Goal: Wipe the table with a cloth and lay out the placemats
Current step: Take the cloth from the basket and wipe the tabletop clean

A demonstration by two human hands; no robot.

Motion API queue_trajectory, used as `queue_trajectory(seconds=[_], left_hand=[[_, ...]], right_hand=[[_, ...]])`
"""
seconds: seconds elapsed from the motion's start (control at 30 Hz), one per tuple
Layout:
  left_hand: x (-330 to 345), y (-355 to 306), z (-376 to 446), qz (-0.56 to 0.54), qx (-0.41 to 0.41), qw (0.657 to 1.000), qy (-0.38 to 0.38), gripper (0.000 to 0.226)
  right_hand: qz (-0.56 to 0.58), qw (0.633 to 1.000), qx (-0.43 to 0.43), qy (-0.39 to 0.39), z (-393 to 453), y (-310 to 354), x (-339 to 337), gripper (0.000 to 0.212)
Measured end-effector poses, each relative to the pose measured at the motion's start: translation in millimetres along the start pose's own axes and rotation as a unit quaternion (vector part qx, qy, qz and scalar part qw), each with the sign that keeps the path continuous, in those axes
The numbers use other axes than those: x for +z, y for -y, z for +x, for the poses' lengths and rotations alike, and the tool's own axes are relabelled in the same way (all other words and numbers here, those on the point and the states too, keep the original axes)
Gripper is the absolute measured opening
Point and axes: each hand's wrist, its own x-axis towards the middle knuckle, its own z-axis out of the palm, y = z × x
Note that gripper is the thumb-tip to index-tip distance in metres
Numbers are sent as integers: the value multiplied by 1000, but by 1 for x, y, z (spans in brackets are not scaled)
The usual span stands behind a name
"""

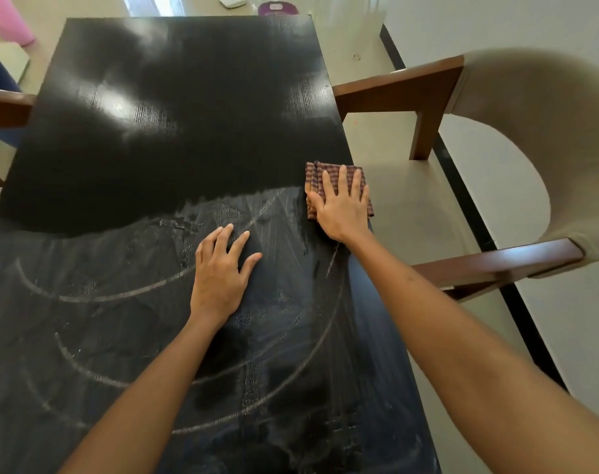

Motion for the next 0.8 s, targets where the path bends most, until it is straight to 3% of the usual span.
queue_trajectory(seconds=[0.27,0.43,0.57,0.67,0.8], left_hand=[[-7,-1,-2,-24,2,1000,12,48],[-32,39,-9,13,-17,1000,-17,44],[-36,70,-20,62,-8,997,37,61],[-31,70,-25,62,-8,997,35,59],[-33,72,-25,58,-14,998,31,58]], right_hand=[[-20,1000,-6,-15,-92,-9,17,63],[-1,1000,18,-3,-69,6,13,63],[12,1000,27,-2,-30,26,8,62],[7,999,34,-7,-10,45,10,61],[3,1000,-18,-7,-17,96,22,61]])
